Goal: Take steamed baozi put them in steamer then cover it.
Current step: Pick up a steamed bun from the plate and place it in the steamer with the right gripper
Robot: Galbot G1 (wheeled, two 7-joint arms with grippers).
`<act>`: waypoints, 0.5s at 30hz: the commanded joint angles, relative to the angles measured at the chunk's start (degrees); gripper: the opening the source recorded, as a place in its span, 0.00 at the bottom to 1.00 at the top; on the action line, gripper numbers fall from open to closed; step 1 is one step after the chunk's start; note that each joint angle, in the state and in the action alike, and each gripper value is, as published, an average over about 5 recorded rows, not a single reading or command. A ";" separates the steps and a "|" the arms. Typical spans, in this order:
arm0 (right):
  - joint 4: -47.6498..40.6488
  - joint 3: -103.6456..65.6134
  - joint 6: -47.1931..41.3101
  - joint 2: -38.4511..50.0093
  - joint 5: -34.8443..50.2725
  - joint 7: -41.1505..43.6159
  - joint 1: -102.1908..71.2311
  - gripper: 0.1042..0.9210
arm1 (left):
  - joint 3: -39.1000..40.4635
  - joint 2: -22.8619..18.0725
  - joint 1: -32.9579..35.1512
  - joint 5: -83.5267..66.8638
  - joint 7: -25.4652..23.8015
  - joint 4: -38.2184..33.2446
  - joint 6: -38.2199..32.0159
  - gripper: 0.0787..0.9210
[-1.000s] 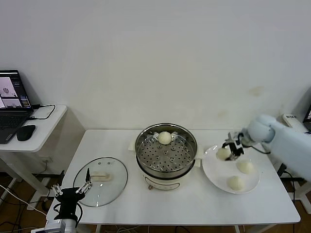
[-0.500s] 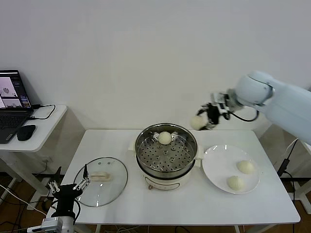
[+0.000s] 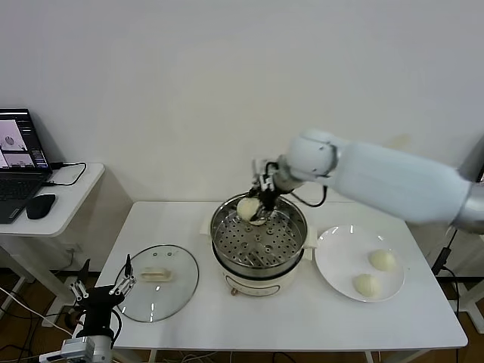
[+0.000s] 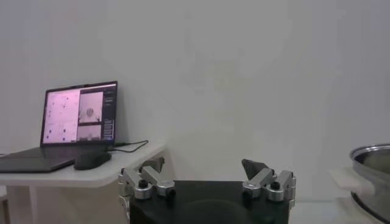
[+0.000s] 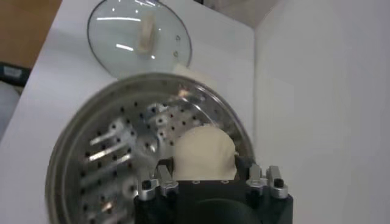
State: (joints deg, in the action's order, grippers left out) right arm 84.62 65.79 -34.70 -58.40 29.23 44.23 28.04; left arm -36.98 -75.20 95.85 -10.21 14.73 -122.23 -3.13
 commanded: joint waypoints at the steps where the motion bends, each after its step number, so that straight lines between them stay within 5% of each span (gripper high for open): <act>1: -5.79 -0.19 -5.49 -8.63 1.45 -6.39 -8.64 0.64 | -0.08 -0.05 -0.12 -0.01 -0.01 0.62 -0.05 0.88; 15: -9.90 -1.71 -5.98 -10.51 0.08 -8.04 -10.95 0.64 | 0.26 -0.03 -0.54 0.03 -0.04 1.18 -0.09 0.88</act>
State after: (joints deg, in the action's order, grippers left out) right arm 77.72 64.88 -39.50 -66.41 29.45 38.36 19.82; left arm -36.81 -75.24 95.35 -10.22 14.72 -121.21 -3.21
